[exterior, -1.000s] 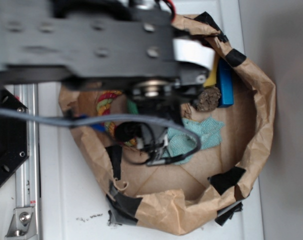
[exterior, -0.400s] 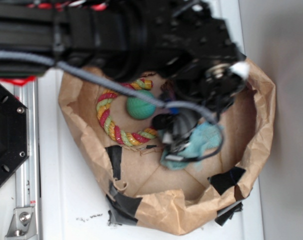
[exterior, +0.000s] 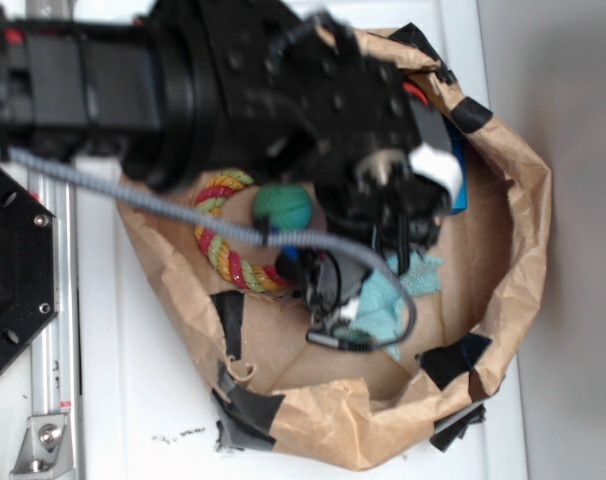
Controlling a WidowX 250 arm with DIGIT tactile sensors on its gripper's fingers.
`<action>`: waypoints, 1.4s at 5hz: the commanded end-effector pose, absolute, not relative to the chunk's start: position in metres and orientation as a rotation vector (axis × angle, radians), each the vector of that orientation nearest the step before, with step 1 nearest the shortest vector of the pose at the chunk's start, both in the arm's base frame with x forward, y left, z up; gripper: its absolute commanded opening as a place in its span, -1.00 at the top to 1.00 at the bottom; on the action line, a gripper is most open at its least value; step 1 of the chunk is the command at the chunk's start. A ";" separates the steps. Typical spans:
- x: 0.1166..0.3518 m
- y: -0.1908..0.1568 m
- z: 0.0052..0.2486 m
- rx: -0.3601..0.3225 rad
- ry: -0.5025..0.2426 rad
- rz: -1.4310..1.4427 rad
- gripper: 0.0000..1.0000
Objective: Grab the blue cloth.
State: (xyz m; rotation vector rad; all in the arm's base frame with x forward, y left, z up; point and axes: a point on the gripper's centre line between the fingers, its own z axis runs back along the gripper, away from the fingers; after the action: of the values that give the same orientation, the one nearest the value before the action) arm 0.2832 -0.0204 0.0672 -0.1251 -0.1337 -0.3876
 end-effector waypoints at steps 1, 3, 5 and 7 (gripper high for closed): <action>0.307 -0.056 0.063 -0.151 -0.221 -0.490 -1.00; 0.304 -0.063 0.022 -0.220 -0.121 -0.532 -1.00; 0.301 -0.048 0.019 -0.229 -0.117 -0.479 1.00; 0.301 -0.038 0.029 -0.168 -0.142 -0.432 1.00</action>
State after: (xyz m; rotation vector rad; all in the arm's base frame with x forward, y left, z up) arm 0.3014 -0.0374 0.0201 -0.1781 -0.1171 -0.4539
